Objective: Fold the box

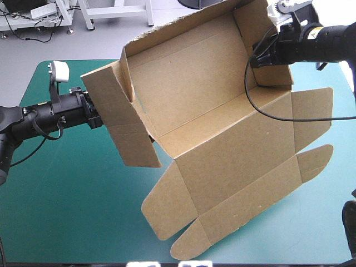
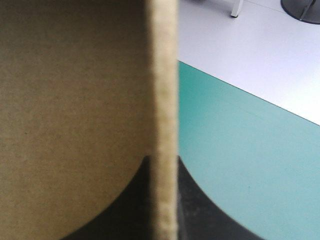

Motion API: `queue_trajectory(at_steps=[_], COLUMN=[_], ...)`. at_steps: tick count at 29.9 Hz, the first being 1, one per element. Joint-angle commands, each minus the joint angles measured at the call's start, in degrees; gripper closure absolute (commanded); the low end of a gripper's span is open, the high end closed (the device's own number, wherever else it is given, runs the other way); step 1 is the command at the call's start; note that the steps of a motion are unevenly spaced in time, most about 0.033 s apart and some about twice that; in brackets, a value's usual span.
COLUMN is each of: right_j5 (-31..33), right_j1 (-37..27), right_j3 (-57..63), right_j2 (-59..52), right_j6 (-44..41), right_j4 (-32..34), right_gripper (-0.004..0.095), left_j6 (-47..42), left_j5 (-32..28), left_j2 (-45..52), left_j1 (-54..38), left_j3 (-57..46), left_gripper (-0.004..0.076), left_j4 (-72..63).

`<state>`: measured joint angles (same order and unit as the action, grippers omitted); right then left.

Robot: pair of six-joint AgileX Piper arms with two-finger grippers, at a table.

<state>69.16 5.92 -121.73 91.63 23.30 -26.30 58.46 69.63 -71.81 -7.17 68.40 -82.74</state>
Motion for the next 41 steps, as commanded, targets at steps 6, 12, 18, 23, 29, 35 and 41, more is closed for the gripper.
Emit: queue_trajectory(at_steps=[6,12,18,23,29,35,41], right_j5=[-7.55,-9.79,-12.04,-13.16,-13.66,-13.64,-13.65], right_j1=[2.31,5.49,9.54,11.77,12.03,12.03,12.53], right_j3=[-1.23,-1.23,-1.23,-1.23,-1.23,-1.23,-1.23], right_j2=[-0.14,2.07,2.6,2.6,2.6,3.56,5.01], right_j6=[-4.23,-6.15,-7.8,-9.93,-11.32,-12.64,-13.04], right_j4=[3.04,3.16,6.2,10.35,13.89,15.17,14.55], right_gripper=[0.0931,0.0931,0.0931,0.0931,0.0931,0.0931,0.0931], left_j6=[-1.03,-3.79,-6.88,-7.58,-5.51,-6.87,-7.99], left_j5=[3.96,-0.12,-6.4,-9.17,0.38,1.99,0.14], left_j2=[1.24,1.12,1.12,1.22,1.22,1.22,1.22], left_j1=[-0.09,-0.09,-0.09,-0.09,-0.09,-0.09,-0.09], left_j3=[2.4,3.62,4.07,4.07,4.07,5.8,8.09], left_gripper=[0.0339,0.0281,0.0281,0.028,0.0222,0.0219,0.0219], left_j4=[-7.86,-3.94,3.18,5.77,-1.66,-2.9,-1.93])
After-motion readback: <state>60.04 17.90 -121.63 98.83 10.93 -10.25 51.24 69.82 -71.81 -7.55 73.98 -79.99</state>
